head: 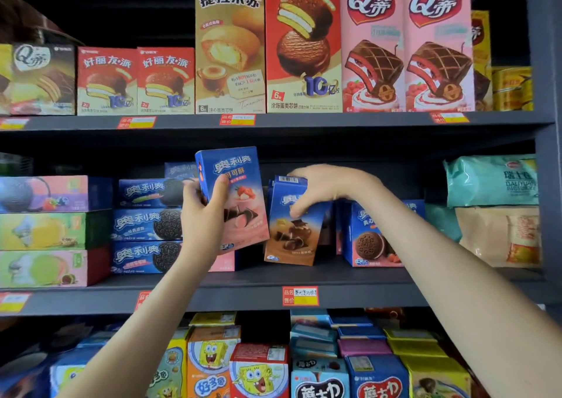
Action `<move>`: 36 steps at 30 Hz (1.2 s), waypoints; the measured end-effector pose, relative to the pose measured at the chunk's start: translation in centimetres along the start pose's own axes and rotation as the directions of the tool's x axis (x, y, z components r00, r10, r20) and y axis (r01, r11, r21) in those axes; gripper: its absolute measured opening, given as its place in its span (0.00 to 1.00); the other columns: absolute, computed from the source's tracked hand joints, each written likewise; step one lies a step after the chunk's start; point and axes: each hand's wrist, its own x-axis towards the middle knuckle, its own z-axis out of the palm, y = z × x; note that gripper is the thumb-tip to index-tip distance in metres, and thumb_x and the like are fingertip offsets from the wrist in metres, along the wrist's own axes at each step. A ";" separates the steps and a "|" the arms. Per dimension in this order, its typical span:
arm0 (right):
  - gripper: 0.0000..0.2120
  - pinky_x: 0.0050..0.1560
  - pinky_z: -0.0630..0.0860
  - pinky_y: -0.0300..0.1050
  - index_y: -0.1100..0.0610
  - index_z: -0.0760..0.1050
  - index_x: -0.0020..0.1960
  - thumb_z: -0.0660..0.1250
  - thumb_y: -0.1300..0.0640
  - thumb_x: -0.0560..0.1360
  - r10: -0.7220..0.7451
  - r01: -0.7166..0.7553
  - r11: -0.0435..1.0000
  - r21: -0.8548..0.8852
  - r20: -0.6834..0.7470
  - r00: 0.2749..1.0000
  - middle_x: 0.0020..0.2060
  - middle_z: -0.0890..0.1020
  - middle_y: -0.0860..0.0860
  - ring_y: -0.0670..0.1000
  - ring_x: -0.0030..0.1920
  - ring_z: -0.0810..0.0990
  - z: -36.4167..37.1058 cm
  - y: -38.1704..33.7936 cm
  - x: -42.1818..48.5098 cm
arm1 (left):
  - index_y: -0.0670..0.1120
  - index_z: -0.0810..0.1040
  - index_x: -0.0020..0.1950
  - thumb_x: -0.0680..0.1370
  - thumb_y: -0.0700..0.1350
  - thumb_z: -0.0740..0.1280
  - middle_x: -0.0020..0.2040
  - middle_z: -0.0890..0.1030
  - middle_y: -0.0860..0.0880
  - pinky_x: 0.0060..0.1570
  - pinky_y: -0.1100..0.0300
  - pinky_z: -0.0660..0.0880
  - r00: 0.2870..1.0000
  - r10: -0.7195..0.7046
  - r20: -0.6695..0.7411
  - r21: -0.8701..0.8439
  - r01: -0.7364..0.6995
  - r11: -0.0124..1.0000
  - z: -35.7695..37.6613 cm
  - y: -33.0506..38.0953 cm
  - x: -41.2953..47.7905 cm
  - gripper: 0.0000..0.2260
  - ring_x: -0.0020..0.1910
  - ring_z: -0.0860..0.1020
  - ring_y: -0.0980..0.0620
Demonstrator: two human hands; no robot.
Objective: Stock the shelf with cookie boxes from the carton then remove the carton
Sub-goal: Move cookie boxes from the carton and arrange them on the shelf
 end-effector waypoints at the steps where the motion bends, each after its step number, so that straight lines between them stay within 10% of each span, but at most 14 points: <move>1: 0.30 0.46 0.81 0.53 0.49 0.72 0.61 0.77 0.47 0.62 0.003 -0.003 0.997 0.078 0.005 1.000 0.51 0.82 0.48 0.52 0.46 0.83 -0.1 0.0 0.1 | 0.52 0.73 0.49 0.76 0.56 0.66 0.48 0.82 0.52 0.53 0.48 0.78 1.000 -0.009 0.009 -0.006 0.009 1.000 -0.1 -0.2 0.1 0.09 0.48 0.81 0.52; 11: 0.38 0.66 0.64 0.41 0.49 0.65 0.72 0.77 0.48 0.67 0.045 -0.020 0.939 0.343 -0.064 0.997 0.73 0.65 0.49 0.49 0.72 0.64 1.8 1.0 2.3 | 0.54 0.73 0.49 0.73 0.58 0.68 0.50 0.82 0.50 0.55 0.43 0.77 0.997 -0.080 0.004 -0.015 0.080 0.997 -0.4 -0.9 0.0 0.11 0.49 0.82 0.50; 24: 0.38 0.52 0.74 0.45 0.44 0.62 0.72 0.76 0.46 0.66 0.122 -0.122 0.990 -0.077 0.003 0.992 0.63 0.75 0.49 0.50 0.54 0.76 0.3 3.4 1.6 | 0.54 0.71 0.48 0.75 0.58 0.66 0.50 0.81 0.48 0.52 0.49 0.78 0.993 -0.054 0.101 -0.002 0.054 0.999 2.1 -1.6 -0.4 0.10 0.49 0.81 0.49; 29: 0.51 0.57 0.71 0.45 0.45 0.49 0.78 0.76 0.45 0.65 0.178 -0.152 0.960 -0.237 0.092 0.980 0.70 0.69 0.52 0.54 0.63 0.73 -0.5 2.8 2.3 | 0.47 0.71 0.53 0.77 0.54 0.66 0.44 0.78 0.52 0.33 0.74 0.73 0.994 -0.009 0.109 0.035 0.005 0.999 3.2 -1.9 -1.0 0.12 0.36 0.79 0.64; 36: 0.40 0.50 0.79 0.50 0.40 0.60 0.71 0.77 0.52 0.65 0.134 -0.129 0.990 -0.049 0.124 0.983 0.55 0.78 0.46 0.51 0.49 0.81 -1.6 3.3 -0.3 | 0.46 0.72 0.54 0.75 0.55 0.67 0.53 0.73 0.46 0.48 0.57 0.71 0.992 0.122 -0.029 0.184 -0.115 0.976 3.3 -1.9 0.0 0.15 0.48 0.73 0.50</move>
